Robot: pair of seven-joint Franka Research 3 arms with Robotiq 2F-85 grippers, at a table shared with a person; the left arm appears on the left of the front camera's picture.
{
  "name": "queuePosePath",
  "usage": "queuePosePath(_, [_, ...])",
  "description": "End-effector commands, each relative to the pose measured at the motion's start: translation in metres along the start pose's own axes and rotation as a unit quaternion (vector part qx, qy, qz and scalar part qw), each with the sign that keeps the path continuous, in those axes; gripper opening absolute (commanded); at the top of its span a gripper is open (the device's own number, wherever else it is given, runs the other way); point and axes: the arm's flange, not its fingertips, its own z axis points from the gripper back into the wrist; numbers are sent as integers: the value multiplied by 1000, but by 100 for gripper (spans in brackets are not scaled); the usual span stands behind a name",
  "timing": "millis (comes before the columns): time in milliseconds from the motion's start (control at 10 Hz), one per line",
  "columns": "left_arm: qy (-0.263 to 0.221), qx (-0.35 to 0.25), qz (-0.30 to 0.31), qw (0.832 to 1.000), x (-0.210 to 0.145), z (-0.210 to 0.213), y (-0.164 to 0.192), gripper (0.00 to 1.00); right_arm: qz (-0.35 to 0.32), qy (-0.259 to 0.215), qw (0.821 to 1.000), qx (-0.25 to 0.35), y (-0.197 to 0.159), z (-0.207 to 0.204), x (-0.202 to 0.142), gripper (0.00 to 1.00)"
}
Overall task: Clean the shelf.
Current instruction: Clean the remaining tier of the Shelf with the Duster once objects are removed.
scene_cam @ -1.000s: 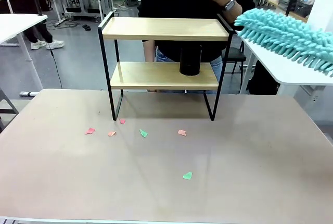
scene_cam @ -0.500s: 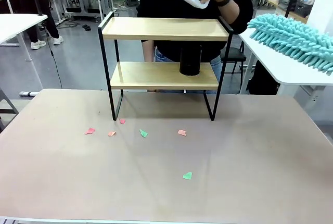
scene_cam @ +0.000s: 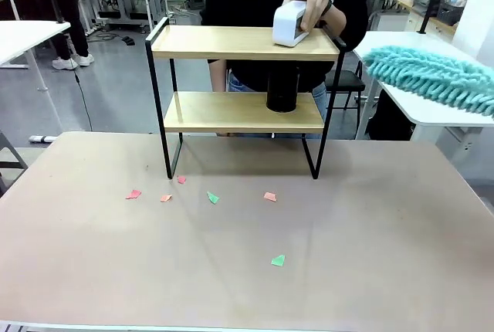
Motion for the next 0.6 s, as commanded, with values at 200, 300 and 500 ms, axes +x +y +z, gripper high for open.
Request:
queuePosePath(200, [-2, -7, 0, 1000, 0, -1, -2, 100, 0, 0, 1000, 0, 0, 0, 0, 11])
queuePosePath(300, [-2, -7, 0, 1000, 0, -1, -2, 100, 0, 0, 1000, 0, 0, 0, 0, 11])
queuePosePath(500, [-2, -7, 0, 1000, 0, -1, -2, 100, 0, 0, 1000, 0, 0, 0, 0, 11])
